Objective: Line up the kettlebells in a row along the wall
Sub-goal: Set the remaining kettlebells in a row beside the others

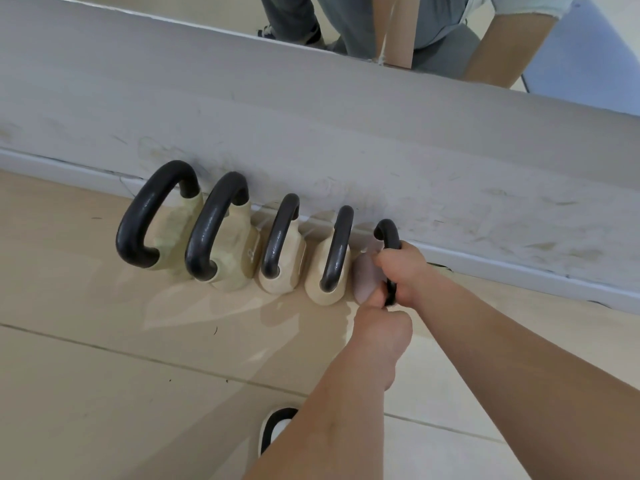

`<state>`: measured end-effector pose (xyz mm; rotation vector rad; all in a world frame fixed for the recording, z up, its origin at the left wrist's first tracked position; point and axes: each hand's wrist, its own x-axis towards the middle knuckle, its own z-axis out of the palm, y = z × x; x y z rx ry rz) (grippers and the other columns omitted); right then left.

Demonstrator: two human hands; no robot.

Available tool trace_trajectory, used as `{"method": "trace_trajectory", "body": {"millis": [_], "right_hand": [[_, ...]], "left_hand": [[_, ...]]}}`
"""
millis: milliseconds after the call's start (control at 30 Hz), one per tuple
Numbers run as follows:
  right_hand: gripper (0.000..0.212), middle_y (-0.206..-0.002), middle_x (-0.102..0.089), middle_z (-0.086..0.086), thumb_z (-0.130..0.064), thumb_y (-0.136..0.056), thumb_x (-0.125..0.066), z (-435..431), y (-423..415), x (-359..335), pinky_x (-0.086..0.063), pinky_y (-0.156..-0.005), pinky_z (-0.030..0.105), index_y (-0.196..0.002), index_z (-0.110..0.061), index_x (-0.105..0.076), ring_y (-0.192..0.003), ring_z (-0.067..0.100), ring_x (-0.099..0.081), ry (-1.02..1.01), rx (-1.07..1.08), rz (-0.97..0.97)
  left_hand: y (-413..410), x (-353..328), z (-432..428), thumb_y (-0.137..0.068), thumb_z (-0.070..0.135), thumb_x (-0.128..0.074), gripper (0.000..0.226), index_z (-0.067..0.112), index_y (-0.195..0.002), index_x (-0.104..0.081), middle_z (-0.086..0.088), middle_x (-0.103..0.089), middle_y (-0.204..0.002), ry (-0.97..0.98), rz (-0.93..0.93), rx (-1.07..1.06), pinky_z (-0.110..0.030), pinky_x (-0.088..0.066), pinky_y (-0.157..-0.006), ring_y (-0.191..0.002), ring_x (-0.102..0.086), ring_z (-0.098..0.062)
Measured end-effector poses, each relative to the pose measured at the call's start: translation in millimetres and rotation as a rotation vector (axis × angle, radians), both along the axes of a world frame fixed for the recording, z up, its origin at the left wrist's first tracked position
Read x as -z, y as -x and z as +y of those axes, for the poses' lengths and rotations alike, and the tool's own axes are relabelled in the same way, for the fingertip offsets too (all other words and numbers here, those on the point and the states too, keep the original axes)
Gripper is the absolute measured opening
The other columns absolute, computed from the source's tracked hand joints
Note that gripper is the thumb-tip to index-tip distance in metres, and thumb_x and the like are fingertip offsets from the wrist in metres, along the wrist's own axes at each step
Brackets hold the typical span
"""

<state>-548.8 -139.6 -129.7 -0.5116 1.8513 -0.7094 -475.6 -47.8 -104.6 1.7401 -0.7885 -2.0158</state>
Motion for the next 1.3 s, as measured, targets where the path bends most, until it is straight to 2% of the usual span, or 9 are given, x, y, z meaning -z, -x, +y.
{"method": "trace_trajectory", "body": {"millis": [67, 167, 267, 367, 533, 1033, 1133, 1233, 1300], "right_hand": [[0.007, -0.094, -0.055, 0.010, -0.012, -0.100, -0.058, 3.1, -3.4, 5.1, -0.044, -0.072, 0.036, -0.105, -0.017, -0.061, -0.081, 0.027, -0.051, 0.028, 0.109, -0.020], [0.008, -0.089, -0.051, 0.009, -0.012, -0.098, -0.055, 3.8, -7.5, 6.5, -0.042, -0.075, 0.042, -0.098, -0.018, -0.060, -0.084, 0.028, -0.046, 0.034, 0.202, -0.053], [0.014, -0.083, -0.048, 0.008, -0.011, -0.100, -0.054, 1.9, -5.0, 5.4, -0.041, -0.076, 0.045, -0.090, -0.021, -0.054, -0.080, 0.028, -0.045, 0.009, 0.172, -0.037], [0.008, -0.084, -0.049, 0.009, -0.011, -0.100, -0.054, -0.4, -5.4, 5.2, -0.042, -0.076, 0.047, -0.105, -0.017, -0.057, -0.081, 0.029, -0.045, 0.004, 0.171, -0.027], [0.021, -0.092, -0.054, 0.011, -0.007, -0.095, -0.050, -3.5, -9.4, 6.5, -0.046, -0.075, 0.047, -0.113, -0.017, -0.056, -0.082, 0.030, -0.050, -0.018, 0.219, -0.092], [0.011, -0.091, -0.054, 0.011, -0.019, -0.099, -0.061, 0.9, -0.2, 13.1, -0.046, -0.071, 0.042, -0.108, -0.014, -0.059, -0.081, 0.029, -0.049, 0.010, 0.108, -0.064], [0.037, -0.106, -0.069, 0.010, -0.032, -0.091, -0.079, 8.0, 4.4, 8.1, -0.058, -0.082, 0.049, -0.116, -0.011, -0.062, -0.091, 0.030, -0.066, 0.007, 0.086, -0.121], [0.054, -0.111, -0.074, 0.010, -0.045, -0.083, -0.086, 28.3, 16.7, 1.4, -0.061, -0.084, 0.055, -0.119, -0.012, -0.064, -0.097, 0.028, -0.070, 0.029, 0.040, -0.194], [0.054, -0.115, -0.075, 0.007, -0.053, -0.087, -0.080, 53.9, 32.0, -0.7, -0.063, -0.076, 0.047, -0.121, -0.013, -0.067, -0.106, 0.028, -0.072, 0.061, 0.092, -0.248]], "left_hand": [[-2.9, 0.2, -1.4, -0.083, -0.008, -0.036, 0.090, 0.056, -0.147, -0.039, 0.035, -0.055, -0.101, 0.000, -0.009, 0.003, -0.016, -0.041, -0.065, -0.076, -0.054, -0.001], [-6.6, -5.8, -1.8, -0.086, -0.009, -0.035, 0.088, 0.052, -0.149, -0.037, 0.039, -0.046, -0.089, 0.012, -0.022, 0.012, -0.012, -0.034, -0.056, -0.068, -0.046, 0.010], [-3.4, -4.5, -0.1, -0.085, -0.010, -0.037, 0.090, 0.052, -0.151, -0.036, 0.033, -0.055, -0.108, 0.028, -0.018, 0.004, -0.012, -0.035, -0.058, -0.070, -0.047, 0.012], [-3.8, -6.8, 0.8, -0.084, -0.010, -0.038, 0.091, 0.052, -0.150, -0.036, 0.026, -0.056, -0.122, 0.032, 0.001, -0.025, -0.013, -0.037, -0.059, -0.073, -0.048, 0.012], [-4.1, -2.1, 3.2, -0.085, -0.006, -0.045, 0.088, 0.051, -0.151, -0.035, 0.033, -0.057, -0.113, 0.036, 0.018, -0.078, -0.016, -0.049, -0.070, -0.081, -0.062, 0.002], [-8.3, -19.7, 9.0, -0.085, -0.011, -0.040, 0.090, 0.052, -0.150, -0.037, 0.023, -0.054, -0.125, 0.072, -0.009, -0.078, -0.013, -0.037, -0.058, -0.074, -0.049, 0.011], [-6.0, -23.7, 12.5, -0.089, -0.008, -0.043, 0.078, 0.044, -0.148, -0.041, 0.018, -0.054, -0.125, 0.084, -0.028, -0.100, -0.012, -0.035, -0.054, -0.073, -0.049, 0.009], [1.4, -21.8, 20.8, -0.088, -0.001, -0.046, 0.061, 0.036, -0.136, -0.054, 0.004, -0.063, -0.125, 0.100, -0.065, -0.074, -0.019, -0.041, -0.060, -0.088, -0.062, -0.008], [8.6, -17.4, 33.4, -0.087, 0.002, -0.048, 0.036, 0.031, -0.103, -0.061, -0.001, -0.067, -0.104, 0.155, -0.161, -0.002, -0.026, -0.048, -0.066, -0.083, -0.062, -0.020]]}}
